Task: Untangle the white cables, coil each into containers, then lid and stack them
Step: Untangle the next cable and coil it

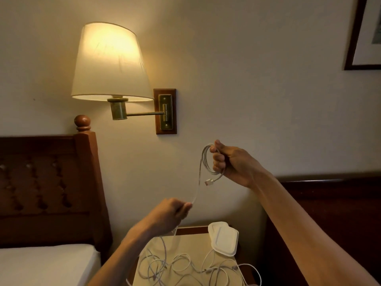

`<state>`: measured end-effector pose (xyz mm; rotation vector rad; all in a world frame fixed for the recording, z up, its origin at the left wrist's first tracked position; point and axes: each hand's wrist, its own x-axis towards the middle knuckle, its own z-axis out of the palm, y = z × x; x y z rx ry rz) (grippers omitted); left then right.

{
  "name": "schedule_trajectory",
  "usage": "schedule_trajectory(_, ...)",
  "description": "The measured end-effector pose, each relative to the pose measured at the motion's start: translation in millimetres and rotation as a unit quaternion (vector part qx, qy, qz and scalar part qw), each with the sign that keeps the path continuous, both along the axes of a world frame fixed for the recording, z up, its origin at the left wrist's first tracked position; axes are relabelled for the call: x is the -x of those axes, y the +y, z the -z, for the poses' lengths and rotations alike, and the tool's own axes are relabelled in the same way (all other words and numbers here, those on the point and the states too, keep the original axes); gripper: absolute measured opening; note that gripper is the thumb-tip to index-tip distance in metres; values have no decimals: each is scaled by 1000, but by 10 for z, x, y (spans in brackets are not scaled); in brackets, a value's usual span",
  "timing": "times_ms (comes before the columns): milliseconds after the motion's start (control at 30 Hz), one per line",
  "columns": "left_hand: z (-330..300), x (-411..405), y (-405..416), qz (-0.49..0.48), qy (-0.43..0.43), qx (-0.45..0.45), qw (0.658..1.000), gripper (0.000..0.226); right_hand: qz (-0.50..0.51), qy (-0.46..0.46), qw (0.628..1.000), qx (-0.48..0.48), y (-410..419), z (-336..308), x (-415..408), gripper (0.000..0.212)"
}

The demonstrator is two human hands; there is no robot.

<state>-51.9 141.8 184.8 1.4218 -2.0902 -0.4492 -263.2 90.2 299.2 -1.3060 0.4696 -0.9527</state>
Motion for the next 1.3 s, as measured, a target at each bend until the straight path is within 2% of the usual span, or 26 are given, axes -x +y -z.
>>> schedule_trajectory(100, -397, 287, 198, 67, -124, 29, 990, 42, 47, 86, 990, 99, 32, 111, -103, 31)
schedule_trajectory(200, -712, 428, 295, 71, -148, 156, 974, 40, 97, 164, 962, 193, 112, 201, -195, 32)
schedule_trajectory(300, -846, 402, 268, 20, -175, 300, 937, 35, 126, 228, 931, 256, 148, 218, -205, 35)
schedule_trajectory(433, -857, 285, 193, -37, -175, 377, 909, 42, 90, 234, 935, 251, 153, 236, -144, 36)
schedule_trajectory(567, -842, 195, -31, -50, -135, 368, 918, 49, 77, 248, 937, 232, 148, 247, -160, 39)
schedule_trajectory(733, -861, 225, -180, -42, -77, 376, 922, 39, 39, 211, 957, 194, 109, 206, -160, 42)
schedule_trajectory(833, -806, 208, -314, -33, -25, 352, 935, 53, 0, 176, 973, 150, 99, 197, -167, 40)
schedule_trajectory(1000, -712, 235, -355, -26, 51, 325, 944, 58, -55, 116, 991, 31, 89, 208, -153, 40)
schedule_trajectory(1133, -672, 209, -352, -43, 70, 317, 945, 61, -117, 80, 989, -43, 94, 213, -139, 43)
schedule_trajectory(1233, -635, 150, -346, -55, 70, 296, 951, 64, -164, 66, 982, -62, 82, 232, -128, 43)
schedule_trajectory(1300, -585, 108, -324, -41, 97, 273, 956, 51, -191, 27, 978, -77, 63, 236, -115, 41)
